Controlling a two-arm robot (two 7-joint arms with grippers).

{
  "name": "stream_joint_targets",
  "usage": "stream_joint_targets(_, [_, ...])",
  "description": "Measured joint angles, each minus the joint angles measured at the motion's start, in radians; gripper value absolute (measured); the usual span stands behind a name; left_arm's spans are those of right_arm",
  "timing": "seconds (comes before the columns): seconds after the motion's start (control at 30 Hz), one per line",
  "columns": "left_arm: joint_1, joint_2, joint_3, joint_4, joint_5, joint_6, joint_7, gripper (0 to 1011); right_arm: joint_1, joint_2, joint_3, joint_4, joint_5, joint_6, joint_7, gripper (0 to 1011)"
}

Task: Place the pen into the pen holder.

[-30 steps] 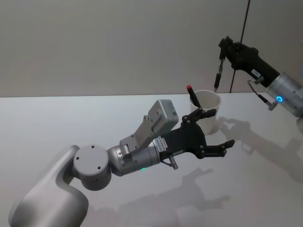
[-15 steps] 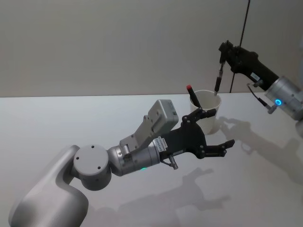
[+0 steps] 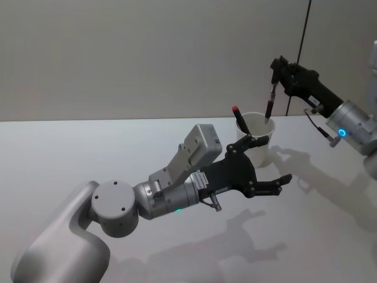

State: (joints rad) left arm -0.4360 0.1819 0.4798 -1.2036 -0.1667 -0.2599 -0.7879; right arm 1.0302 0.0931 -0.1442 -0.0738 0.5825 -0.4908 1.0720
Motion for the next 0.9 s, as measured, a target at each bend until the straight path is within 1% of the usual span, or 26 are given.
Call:
stream_joint_targets(0.13, [0.000,0.000,0.000,0.000,0.000,0.000,0.000,1000,-0.003,-0.004,0.002,0.001,-0.003,-0.004,-0.004,151])
stream_joint_targets(0.17, [0.000,0.000,0.000,0.000,0.000,0.000,0.000,1000,-0.004,-0.005,0.002,0.001,-0.004,-0.004,-0.005,165])
stream_joint_targets(0.2, [0.000,0.000,0.000,0.000,0.000,0.000,0.000,1000,-0.006,-0.006,0.003,0.002,-0.005,-0.006,-0.006,213])
stream_joint_targets(0.3, [0.000,0.000,0.000,0.000,0.000,0.000,0.000,1000,-0.009,-0.008,0.004,0.002,-0.009,-0.008,-0.009,263])
stream_joint_targets(0.5, [0.000,0.000,0.000,0.000,0.000,0.000,0.000,1000,-0.012,-0.012,0.007,0.003,-0.013,-0.010,-0.013,477])
stream_joint_targets(0.53, [0.000,0.000,0.000,0.000,0.000,0.000,0.000,1000,-0.013,-0.012,0.008,0.003,-0.014,-0.010,-0.014,477])
stream_joint_targets(0.6, [0.000,0.000,0.000,0.000,0.000,0.000,0.000,1000,-0.014,-0.013,0.010,0.003,-0.016,-0.010,-0.016,558])
stream_joint_targets(0.63, [0.000,0.000,0.000,0.000,0.000,0.000,0.000,1000,-0.014,-0.013,0.011,0.003,-0.017,-0.010,-0.017,568])
stream_joint_targets(0.67, [0.000,0.000,0.000,0.000,0.000,0.000,0.000,1000,-0.014,-0.013,0.012,0.003,-0.018,-0.010,-0.017,639])
stream_joint_targets(0.77, [0.000,0.000,0.000,0.000,0.000,0.000,0.000,1000,-0.016,-0.013,0.016,0.003,-0.021,-0.011,-0.019,696])
stream_joint_targets(0.87, [0.000,0.000,0.000,0.000,0.000,0.000,0.000,1000,-0.016,-0.010,0.020,0.003,-0.024,-0.011,-0.019,810])
stream_joint_targets(0.9, [0.000,0.000,0.000,0.000,0.000,0.000,0.000,1000,-0.016,-0.010,0.021,0.003,-0.025,-0.011,-0.019,829])
